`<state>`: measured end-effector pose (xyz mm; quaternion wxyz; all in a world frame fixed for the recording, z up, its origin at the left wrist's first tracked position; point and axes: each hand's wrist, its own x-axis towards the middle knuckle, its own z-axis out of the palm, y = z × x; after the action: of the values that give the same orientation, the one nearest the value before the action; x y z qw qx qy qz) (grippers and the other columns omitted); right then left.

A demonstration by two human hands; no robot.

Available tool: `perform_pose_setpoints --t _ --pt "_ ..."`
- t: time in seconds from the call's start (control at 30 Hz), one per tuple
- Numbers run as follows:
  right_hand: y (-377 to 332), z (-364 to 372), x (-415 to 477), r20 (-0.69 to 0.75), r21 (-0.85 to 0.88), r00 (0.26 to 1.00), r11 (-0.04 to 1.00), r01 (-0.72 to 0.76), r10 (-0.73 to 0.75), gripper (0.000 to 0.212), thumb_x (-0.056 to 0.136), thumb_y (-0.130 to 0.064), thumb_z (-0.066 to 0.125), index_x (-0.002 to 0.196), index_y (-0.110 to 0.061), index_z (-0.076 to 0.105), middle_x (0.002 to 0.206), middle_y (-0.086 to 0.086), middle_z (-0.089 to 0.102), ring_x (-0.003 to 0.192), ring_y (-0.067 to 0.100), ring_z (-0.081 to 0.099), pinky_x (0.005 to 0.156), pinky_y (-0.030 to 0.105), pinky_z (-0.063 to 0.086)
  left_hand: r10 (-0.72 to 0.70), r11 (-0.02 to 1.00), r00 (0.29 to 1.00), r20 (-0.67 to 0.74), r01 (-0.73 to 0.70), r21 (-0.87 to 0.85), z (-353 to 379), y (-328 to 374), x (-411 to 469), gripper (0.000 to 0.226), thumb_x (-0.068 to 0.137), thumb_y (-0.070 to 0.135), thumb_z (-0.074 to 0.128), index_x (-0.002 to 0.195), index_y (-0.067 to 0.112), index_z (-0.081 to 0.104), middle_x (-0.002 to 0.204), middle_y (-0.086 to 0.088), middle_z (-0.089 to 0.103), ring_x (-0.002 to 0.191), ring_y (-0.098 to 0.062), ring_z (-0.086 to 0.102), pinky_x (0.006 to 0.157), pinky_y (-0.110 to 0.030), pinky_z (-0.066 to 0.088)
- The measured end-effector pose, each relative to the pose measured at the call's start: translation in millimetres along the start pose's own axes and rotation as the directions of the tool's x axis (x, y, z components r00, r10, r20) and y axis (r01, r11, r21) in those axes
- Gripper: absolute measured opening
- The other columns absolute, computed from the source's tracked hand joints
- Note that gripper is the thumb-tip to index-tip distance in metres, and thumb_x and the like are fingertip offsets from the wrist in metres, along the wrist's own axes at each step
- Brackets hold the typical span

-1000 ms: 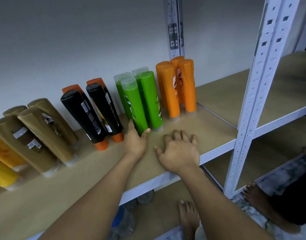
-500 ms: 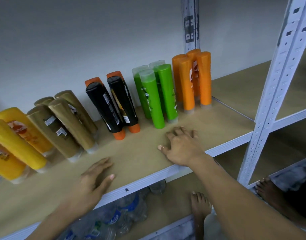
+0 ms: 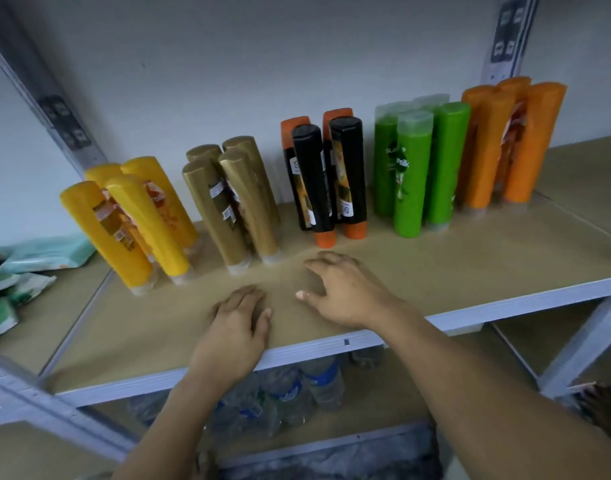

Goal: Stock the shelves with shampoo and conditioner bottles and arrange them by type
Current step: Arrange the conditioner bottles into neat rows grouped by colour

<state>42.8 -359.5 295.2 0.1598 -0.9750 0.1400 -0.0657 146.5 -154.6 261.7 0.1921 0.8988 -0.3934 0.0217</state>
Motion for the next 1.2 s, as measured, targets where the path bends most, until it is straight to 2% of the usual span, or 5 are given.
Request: perform_pose_setpoints --t 0.6,0.7,0.83,0.97,1.2 --pt "-63 42 44 0.005 -0.097 0.996 0.991 0.09 -0.09 0.057 0.103 -0.053 0.041 0.151 -0.024 0.044 0.157 0.003 0.038 0.145 0.024 0.03 0.122 0.038 0.018 -0.041 0.987 0.996 0.085 0.054 -0.153 -46 -63 10 0.033 0.096 0.027 0.063 0.128 0.018 0.063 0.13 0.002 0.061 0.114 -0.016 0.058 0.1 -0.027 0.046" --pt "-62 44 45 -0.015 -0.098 0.995 0.99 0.1 -0.102 0.054 0.103 -0.052 0.04 0.149 -0.025 0.046 0.154 0.003 0.041 0.143 0.024 0.032 0.121 0.038 0.02 -0.168 0.96 0.984 -0.061 0.149 -0.237 -59 -75 11 0.023 0.094 0.023 0.065 0.116 0.024 0.068 0.11 0.005 0.068 0.099 -0.01 0.061 0.08 -0.019 0.045" --pt "-63 47 44 -0.048 -0.093 0.992 0.99 0.108 -0.113 0.049 0.102 -0.05 0.044 0.144 -0.026 0.051 0.151 0.001 0.045 0.141 0.022 0.035 0.119 0.037 0.022 -0.462 0.856 0.757 -0.462 0.245 -0.455 -80 -100 21 0.011 0.088 0.019 0.068 0.097 0.02 0.062 0.091 0.0 0.059 0.076 -0.011 0.055 0.061 -0.015 0.035" --pt "-67 49 45 -0.097 -0.052 0.988 0.992 0.116 -0.121 0.047 0.099 -0.045 0.052 0.14 -0.022 0.056 0.142 -0.001 0.053 0.134 0.021 0.042 0.114 0.038 0.033 -0.681 0.67 0.597 -0.425 0.273 -0.69 -82 -141 30 0.033 0.085 0.028 0.078 0.108 0.018 0.056 0.104 -0.011 0.059 0.087 -0.02 0.058 0.074 -0.03 0.048" --pt "-104 58 56 -0.197 0.219 0.974 0.963 0.156 -0.112 0.048 0.094 -0.038 0.065 0.139 -0.023 0.058 0.132 -0.001 0.061 0.123 0.017 0.054 0.105 0.035 0.045 -0.606 0.521 0.767 -0.21 0.183 -0.834 -81 -187 43 0.048 0.088 0.016 0.077 0.13 0.016 0.055 0.122 -0.001 0.068 0.112 -0.015 0.065 0.095 -0.038 0.055"
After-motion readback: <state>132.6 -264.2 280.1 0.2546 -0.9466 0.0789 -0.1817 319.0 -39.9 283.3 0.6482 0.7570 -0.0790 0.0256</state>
